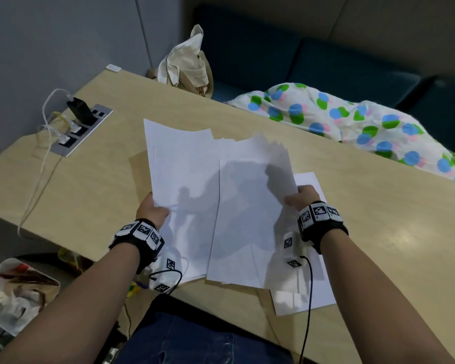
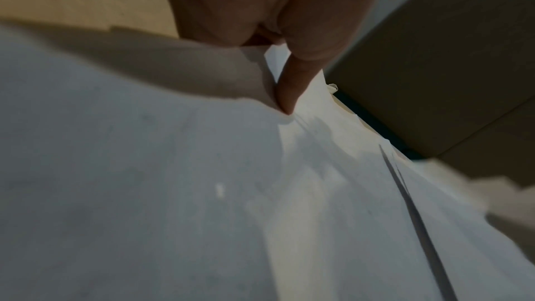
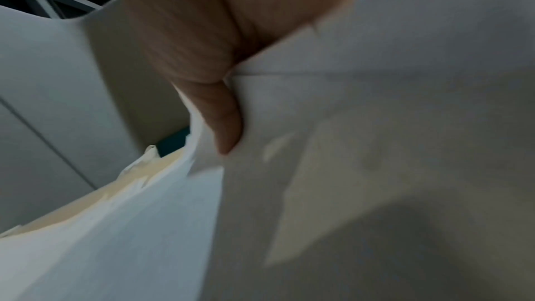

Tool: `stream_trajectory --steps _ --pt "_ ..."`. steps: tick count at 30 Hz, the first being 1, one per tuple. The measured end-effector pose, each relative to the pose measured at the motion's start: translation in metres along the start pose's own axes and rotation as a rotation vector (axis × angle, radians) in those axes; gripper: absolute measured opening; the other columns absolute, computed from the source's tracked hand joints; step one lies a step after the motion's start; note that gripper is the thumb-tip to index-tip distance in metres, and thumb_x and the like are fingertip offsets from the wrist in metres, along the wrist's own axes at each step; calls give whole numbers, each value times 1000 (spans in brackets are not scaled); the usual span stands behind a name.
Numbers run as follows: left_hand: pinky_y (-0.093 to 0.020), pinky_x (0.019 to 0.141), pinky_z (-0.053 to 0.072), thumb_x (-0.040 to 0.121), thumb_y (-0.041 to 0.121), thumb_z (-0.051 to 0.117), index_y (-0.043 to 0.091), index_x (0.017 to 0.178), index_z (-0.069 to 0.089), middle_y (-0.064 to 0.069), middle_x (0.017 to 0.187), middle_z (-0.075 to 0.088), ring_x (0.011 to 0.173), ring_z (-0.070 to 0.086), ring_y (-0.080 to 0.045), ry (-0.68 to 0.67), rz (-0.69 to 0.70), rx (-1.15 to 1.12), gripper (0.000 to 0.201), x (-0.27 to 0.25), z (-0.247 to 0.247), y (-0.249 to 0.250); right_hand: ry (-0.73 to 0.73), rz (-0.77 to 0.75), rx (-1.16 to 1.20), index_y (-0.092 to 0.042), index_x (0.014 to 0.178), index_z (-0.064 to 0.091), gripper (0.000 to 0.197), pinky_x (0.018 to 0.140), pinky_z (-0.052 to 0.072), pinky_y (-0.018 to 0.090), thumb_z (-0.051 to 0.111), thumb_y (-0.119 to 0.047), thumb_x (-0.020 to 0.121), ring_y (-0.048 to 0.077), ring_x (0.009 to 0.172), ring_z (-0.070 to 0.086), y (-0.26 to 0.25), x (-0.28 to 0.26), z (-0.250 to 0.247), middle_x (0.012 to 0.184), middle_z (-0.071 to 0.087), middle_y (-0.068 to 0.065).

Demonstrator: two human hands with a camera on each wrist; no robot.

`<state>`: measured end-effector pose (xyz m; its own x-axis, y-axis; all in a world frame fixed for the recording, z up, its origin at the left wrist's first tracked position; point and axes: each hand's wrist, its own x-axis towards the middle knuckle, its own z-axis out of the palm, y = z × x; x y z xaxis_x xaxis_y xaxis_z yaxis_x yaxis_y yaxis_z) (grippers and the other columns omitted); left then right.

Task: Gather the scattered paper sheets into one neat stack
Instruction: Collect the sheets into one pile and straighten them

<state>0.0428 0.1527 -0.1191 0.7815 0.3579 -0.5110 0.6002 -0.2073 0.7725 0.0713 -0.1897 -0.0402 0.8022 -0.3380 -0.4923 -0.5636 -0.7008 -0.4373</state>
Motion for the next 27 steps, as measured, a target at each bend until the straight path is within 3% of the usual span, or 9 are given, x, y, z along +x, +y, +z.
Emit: stream_trajectory --steps 2,4,7,11,16,20,24,27 --pt "-41 97 50 76 0 53 19 119 58 -4 109 66 104 62 -28 27 6 59 47 -5 2 8 71 -48 -35 -6 83 66 11 65 40 29 55 -4 82 26 74 53 -1 -6 -17 82 59 14" --pt "-36 94 50 79 3 53 17 120 56 -5 107 65 102 61 -28 42 18 128 43 -11 4 16 157 -79 -84 -11 79 60 12 63 40 30 52 -3 82 28 72 52 -2 -14 -38 80 58 15" --pt "-33 87 49 82 6 53 14 119 56 -8 104 64 97 60 -29 47 69 199 38 -18 8 27 324 -95 -116 -13 90 65 19 66 41 32 50 -2 83 34 78 56 3 -27 -68 81 57 16" --pt "-30 78 43 85 0 49 7 119 54 -10 96 57 91 57 -29 35 115 231 35 -25 12 44 556 -64 -16 -8 104 62 28 72 45 36 46 2 82 42 93 59 13 -43 -103 98 63 24" --pt "-35 86 48 83 -1 50 6 121 54 -18 109 63 100 61 -34 12 119 198 39 -27 14 54 720 -65 173 -8 106 57 34 69 38 33 40 4 79 32 79 47 23 -59 -133 90 52 17" --pt "-44 95 50 82 -1 52 8 121 54 -18 113 64 103 62 -35 -5 104 114 40 -29 18 52 756 -83 267 -14 86 51 27 68 35 32 35 5 76 30 77 44 21 -58 -142 89 47 12" --pt "-40 95 48 83 -4 52 11 123 54 -9 109 62 98 59 -27 -49 116 -5 43 -34 22 49 668 -110 389 -3 100 59 29 69 36 32 38 6 83 29 80 47 18 -50 -141 87 50 12" --pt "-44 96 49 80 -8 51 11 122 57 -11 113 66 103 63 -29 -93 112 -97 47 -34 23 43 553 -82 433 3 107 60 24 72 41 35 44 -1 89 34 86 56 20 -43 -118 87 53 15"
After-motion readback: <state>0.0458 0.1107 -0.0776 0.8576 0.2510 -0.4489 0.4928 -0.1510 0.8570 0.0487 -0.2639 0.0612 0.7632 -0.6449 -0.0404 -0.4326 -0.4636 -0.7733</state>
